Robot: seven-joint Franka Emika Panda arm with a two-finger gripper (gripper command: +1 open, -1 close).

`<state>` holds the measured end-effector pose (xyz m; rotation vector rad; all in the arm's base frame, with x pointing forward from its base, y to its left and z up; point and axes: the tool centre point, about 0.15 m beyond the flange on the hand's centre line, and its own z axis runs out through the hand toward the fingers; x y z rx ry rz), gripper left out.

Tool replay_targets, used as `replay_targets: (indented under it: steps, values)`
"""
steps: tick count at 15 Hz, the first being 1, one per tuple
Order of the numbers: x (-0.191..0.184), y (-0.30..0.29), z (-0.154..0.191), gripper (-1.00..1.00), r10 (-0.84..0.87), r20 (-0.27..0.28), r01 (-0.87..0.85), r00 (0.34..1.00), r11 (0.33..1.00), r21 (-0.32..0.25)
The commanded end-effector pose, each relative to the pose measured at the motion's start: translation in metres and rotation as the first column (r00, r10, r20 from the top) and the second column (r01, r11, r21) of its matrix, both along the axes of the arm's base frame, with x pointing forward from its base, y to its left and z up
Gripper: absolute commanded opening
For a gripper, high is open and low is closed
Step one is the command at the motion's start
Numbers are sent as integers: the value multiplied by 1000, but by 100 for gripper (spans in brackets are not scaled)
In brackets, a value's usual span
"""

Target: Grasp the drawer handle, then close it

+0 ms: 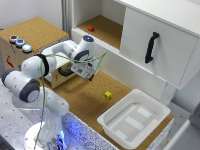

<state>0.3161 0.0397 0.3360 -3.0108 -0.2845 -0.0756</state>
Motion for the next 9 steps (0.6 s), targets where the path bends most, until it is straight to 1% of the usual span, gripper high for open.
replay_targets:
  steps: [1, 2, 5, 9]
  values:
    - [28, 38, -11, -100, -30, -57, 27, 998, 998, -58]
    - [32, 45, -12, -100, -34, -54, 30, 998, 998, -64]
    - [42, 61, -16, -100, -65, -43, 63, 997, 997, -50]
    - [50, 85, -16, -100, -123, -40, 120, 992, 990, -67]
